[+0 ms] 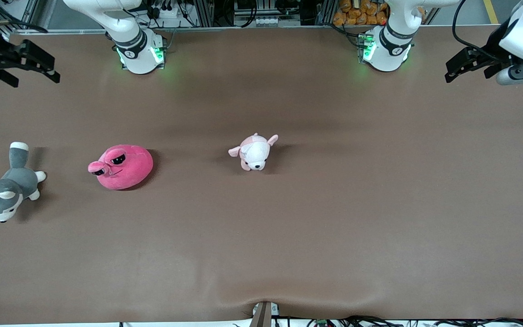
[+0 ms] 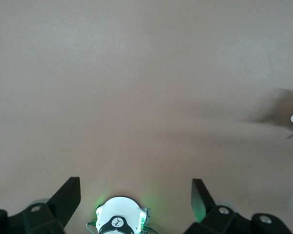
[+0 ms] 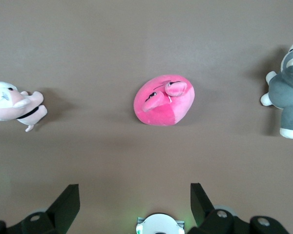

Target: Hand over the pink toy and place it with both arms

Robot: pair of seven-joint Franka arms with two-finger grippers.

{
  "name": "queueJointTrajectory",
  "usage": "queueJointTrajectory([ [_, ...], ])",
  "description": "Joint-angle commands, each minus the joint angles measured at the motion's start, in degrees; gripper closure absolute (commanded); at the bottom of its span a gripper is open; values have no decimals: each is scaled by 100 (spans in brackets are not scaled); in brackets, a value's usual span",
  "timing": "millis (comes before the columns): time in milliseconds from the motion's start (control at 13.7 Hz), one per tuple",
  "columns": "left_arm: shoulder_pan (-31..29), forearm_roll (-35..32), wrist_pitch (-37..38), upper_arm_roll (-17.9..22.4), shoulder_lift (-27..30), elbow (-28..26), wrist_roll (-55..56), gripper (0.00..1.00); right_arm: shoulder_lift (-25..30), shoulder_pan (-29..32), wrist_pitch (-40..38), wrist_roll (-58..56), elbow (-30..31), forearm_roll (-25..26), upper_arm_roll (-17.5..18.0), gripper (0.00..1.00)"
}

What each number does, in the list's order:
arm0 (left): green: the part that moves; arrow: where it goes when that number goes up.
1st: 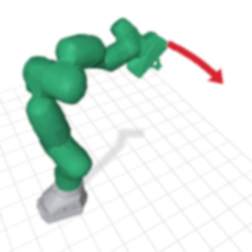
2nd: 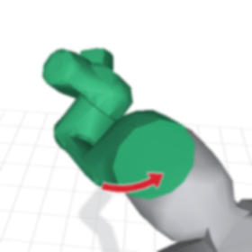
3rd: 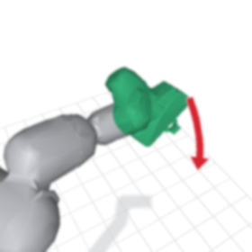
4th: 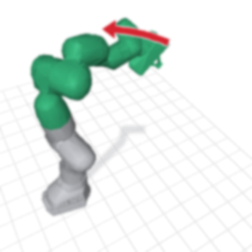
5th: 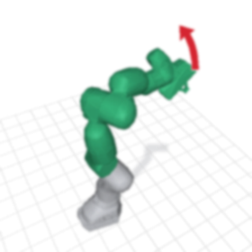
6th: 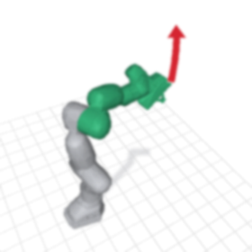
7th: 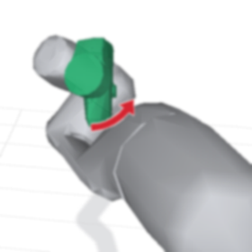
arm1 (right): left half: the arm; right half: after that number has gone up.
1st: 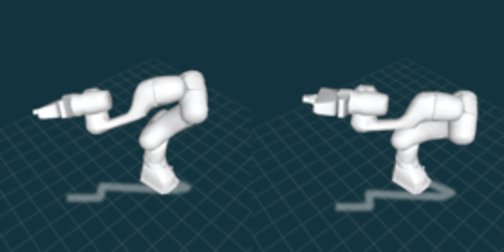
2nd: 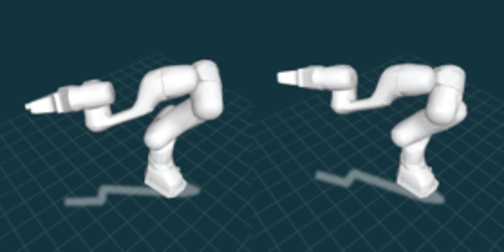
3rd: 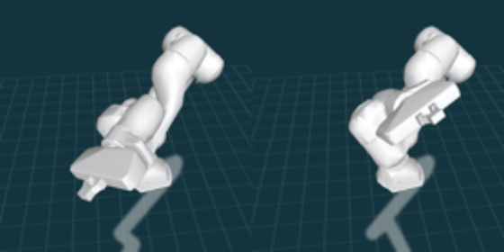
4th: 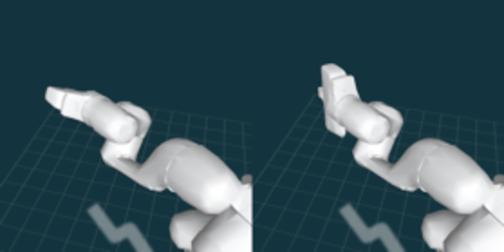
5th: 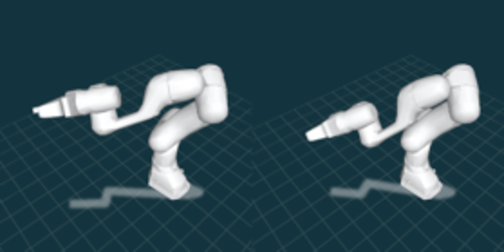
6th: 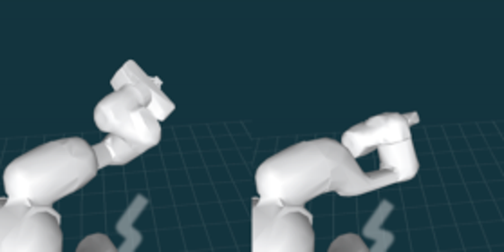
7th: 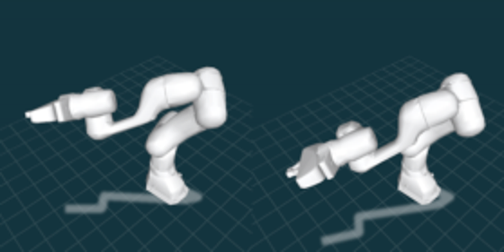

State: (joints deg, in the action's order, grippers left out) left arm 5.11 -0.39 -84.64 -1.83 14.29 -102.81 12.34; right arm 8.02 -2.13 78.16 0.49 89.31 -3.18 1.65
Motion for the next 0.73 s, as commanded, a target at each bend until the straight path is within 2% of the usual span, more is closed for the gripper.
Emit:
queueJointTrajectory([
  [0,-10,-14,-114,34,101,-99,-249,0,-123,-33,51,-102,-228,457,-25,0],
  [219,-19,-5,-87,51,40,41,-258,0,-432,134,-186,-207,-643,450,-60,0],
  [510,-28,-22,26,78,-154,463,-214,0,-433,134,-213,-199,-643,423,-60,0],
  [656,-37,-40,80,95,-154,473,-223,0,-433,134,-213,-199,-635,423,-60,0],
])
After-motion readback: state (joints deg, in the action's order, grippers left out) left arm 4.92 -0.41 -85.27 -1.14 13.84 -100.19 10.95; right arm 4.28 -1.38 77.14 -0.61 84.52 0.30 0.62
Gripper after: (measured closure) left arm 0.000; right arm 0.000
